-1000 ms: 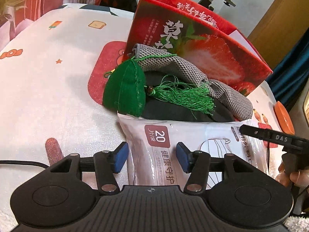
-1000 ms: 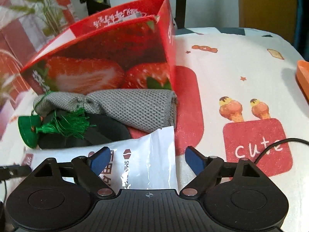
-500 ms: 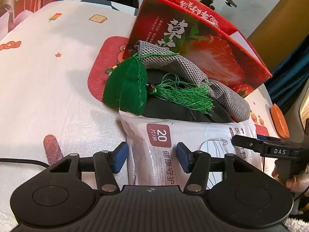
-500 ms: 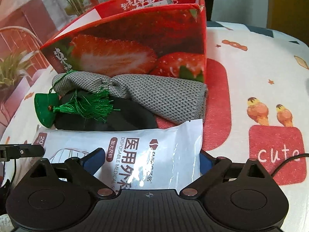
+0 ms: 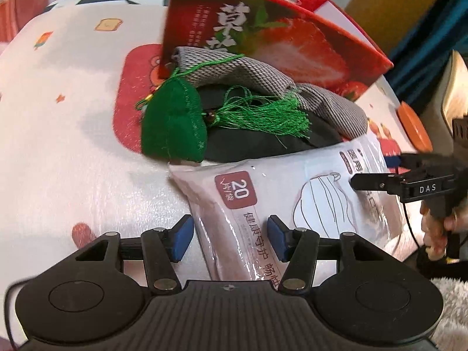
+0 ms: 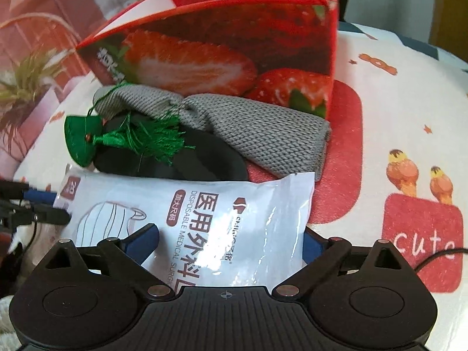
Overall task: Organize soft objects
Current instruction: 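Close the right gripper on the white surgical mask bag and lift it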
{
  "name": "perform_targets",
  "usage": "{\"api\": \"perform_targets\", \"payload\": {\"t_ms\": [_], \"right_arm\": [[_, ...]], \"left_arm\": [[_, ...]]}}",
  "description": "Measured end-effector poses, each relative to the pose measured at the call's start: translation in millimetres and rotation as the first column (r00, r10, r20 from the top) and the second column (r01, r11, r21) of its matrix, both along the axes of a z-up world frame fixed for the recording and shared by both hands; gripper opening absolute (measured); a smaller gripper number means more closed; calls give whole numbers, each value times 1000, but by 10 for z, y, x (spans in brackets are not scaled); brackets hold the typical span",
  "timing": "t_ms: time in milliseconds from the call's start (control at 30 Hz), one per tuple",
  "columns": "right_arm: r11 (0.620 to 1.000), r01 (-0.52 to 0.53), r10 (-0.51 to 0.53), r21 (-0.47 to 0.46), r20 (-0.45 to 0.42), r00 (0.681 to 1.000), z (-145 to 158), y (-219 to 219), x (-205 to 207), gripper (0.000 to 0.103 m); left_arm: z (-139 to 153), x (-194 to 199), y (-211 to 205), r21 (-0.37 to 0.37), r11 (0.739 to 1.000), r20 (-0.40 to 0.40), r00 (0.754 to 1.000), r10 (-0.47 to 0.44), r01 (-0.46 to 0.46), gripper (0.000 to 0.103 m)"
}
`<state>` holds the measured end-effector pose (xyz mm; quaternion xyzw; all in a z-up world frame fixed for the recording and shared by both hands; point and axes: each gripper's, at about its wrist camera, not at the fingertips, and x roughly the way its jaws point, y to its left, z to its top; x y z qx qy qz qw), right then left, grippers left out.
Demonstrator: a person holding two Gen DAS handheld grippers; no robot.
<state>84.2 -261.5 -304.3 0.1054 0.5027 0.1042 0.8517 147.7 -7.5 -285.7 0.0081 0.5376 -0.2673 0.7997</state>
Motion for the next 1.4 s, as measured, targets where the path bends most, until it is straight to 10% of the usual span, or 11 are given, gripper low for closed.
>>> {"api": "perform_targets", "payload": {"t_ms": [367, 633, 1000, 1400], "right_arm": [[997, -44, 45, -61, 25, 999, -20, 120, -18, 103], [998, -45, 45, -33, 18, 999, 11, 215, -4, 96], [998, -12, 17, -59, 86, 996, 213, 109, -25, 48], [993, 19, 11, -120, 248, 969, 559, 51, -20, 37]], "left_arm": [[-88, 27, -134, -12, 1000, -11, 1000, 10, -10, 73], [-32, 21, -158, -15, 1000, 22, 1000, 6, -6, 58], [125, -38, -58, -21, 1000, 80, 997, 17, -16, 52], [500, -29, 11, -125, 992, 200, 979, 37, -11, 51]]}}
